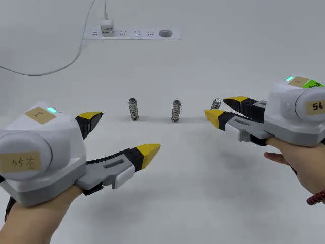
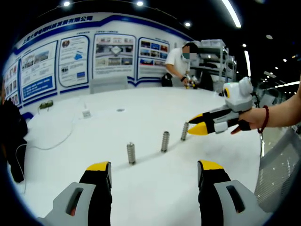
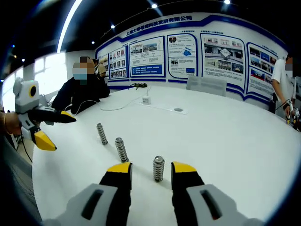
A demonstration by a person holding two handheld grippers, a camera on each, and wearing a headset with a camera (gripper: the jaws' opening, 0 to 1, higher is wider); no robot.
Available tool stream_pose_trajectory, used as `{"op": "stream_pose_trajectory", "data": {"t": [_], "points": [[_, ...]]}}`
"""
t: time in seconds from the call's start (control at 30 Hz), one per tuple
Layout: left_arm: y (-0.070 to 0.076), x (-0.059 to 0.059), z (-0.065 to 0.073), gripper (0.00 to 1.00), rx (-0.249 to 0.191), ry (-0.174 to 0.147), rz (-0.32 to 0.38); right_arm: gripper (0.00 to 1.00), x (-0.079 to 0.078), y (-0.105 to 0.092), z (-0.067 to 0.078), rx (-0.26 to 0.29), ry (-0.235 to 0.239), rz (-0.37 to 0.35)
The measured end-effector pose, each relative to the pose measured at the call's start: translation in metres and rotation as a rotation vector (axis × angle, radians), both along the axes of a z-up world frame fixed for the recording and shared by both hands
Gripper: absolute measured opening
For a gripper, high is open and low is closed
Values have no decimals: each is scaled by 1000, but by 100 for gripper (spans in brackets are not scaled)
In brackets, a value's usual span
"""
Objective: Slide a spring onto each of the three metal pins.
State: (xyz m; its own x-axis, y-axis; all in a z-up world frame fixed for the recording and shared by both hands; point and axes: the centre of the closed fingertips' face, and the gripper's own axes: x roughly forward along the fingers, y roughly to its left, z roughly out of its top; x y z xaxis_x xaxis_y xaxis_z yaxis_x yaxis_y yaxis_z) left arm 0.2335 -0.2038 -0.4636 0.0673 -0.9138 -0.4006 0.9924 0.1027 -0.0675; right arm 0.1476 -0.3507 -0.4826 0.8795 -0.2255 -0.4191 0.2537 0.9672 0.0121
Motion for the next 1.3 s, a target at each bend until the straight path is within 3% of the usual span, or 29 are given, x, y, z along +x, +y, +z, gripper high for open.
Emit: {"op": "stream_pose_trajectory", "data": {"t": [0.17,0.27,0.53,0.6,0.73,1.3], "points": [[4,3,3,77,20,-6,5,46,-8,7,8,37,5,-5],[6,3,9,79,-2,20,6,52,-13,14,12,57,19,4],[15,3,14,83,15,32,8,60,-22,28,26,81,10,21],[19,2,13,83,35,24,1,62,-25,32,26,100,13,24],[24,0,17,84,42,41,4,66,-29,38,26,133,19,25],[47,-7,21,91,76,12,-6,79,-52,61,32,158,30,40]]}}
